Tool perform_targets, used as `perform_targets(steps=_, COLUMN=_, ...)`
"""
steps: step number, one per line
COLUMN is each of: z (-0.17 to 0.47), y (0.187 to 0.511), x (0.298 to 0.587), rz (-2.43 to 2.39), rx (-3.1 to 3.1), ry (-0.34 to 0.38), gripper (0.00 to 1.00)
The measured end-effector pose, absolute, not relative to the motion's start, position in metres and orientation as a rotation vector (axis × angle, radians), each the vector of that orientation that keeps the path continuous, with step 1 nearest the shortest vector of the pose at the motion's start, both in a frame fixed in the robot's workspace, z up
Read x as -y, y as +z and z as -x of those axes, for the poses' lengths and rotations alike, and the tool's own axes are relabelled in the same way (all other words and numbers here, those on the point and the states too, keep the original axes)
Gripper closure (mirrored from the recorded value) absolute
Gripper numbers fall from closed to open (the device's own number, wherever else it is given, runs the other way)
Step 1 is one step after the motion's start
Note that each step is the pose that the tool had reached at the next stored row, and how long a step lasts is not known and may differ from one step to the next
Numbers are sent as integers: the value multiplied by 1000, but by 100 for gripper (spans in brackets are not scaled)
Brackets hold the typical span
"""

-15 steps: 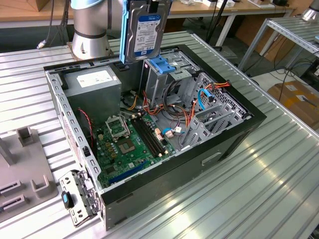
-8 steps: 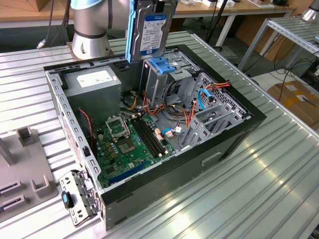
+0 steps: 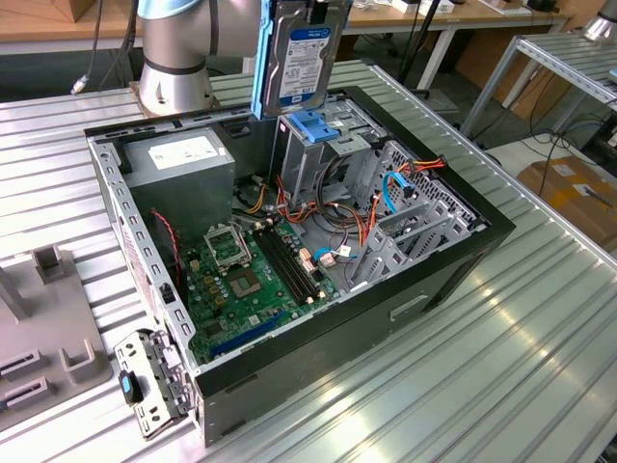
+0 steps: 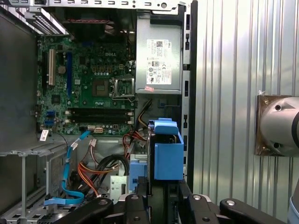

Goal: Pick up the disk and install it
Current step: 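Pick up the disk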

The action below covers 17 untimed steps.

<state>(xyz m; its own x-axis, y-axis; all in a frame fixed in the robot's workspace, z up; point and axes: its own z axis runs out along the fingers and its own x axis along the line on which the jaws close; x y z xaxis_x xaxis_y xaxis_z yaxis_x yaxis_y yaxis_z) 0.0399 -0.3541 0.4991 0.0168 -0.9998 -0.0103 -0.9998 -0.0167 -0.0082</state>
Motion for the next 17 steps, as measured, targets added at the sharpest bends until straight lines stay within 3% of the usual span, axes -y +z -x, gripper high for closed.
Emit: perform_targets(steps=17, z=-67, y=499, x=354, rz=2230, rx=-2194, ry=3, gripper=65)
